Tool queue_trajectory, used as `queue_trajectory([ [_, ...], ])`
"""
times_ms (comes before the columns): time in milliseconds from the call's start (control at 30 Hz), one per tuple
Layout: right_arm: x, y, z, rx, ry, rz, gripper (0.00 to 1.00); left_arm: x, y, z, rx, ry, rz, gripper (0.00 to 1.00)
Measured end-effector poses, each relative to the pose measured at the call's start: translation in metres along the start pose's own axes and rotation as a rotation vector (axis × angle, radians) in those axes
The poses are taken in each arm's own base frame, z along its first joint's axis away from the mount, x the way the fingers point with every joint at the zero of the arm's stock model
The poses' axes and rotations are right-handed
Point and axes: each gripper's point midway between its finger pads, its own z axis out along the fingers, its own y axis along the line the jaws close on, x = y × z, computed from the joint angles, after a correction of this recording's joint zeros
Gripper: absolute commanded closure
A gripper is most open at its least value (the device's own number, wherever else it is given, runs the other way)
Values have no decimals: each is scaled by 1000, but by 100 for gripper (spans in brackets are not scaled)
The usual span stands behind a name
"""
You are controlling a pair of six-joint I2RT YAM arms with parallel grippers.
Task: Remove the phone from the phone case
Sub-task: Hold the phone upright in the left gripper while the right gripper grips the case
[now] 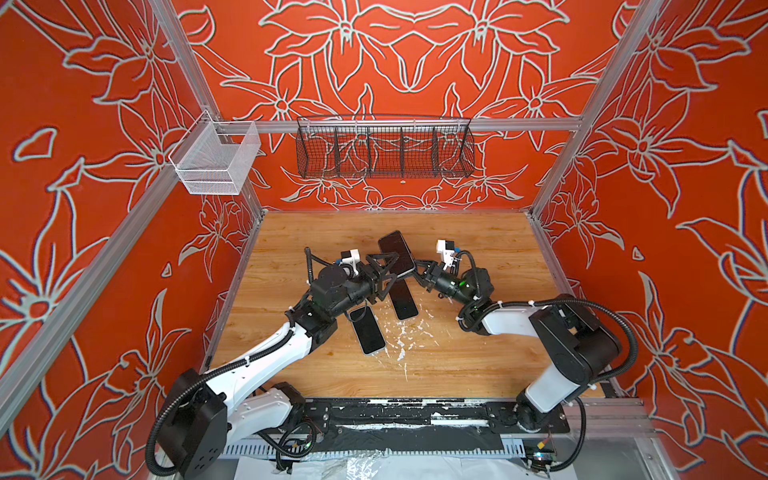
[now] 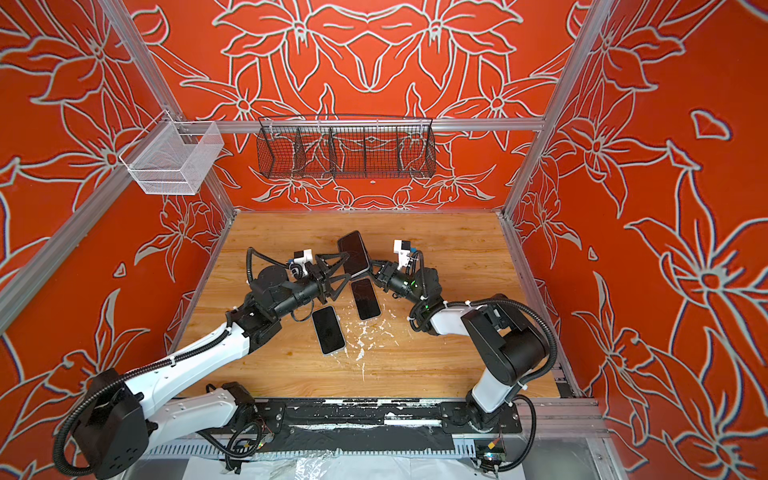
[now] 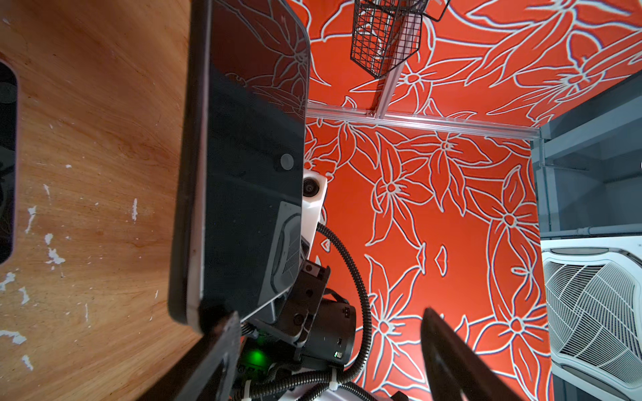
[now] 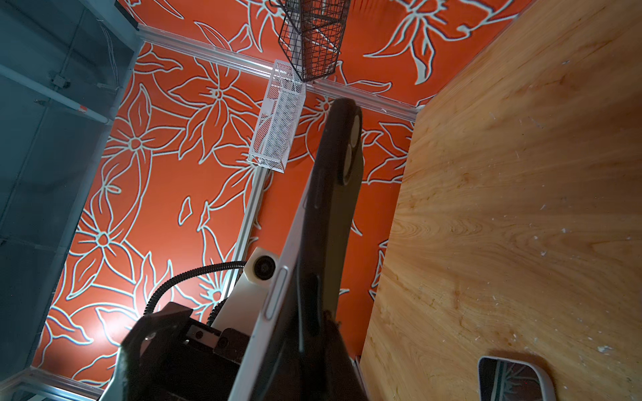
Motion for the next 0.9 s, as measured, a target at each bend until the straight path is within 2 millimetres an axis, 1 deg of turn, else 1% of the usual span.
queue_trajectory([
  [233,-1,0,0,-2,-3,-1,97,11,1,1,-3,30,-5,21],
  [567,-2,0,0,-1,-13,-2,97,9,6,5,-17,25,-15,21],
  [700,-3,5,-1,-9,-18,-7,97,7,7,6,-15,17,-16,21],
  [800,-4,11,-3,-20,-24,-14,97,7,8,8,-14,16,-16,23],
  [900,-5,14,-8,-22,-40,-18,97,7,9,9,-17,15,-16,28],
])
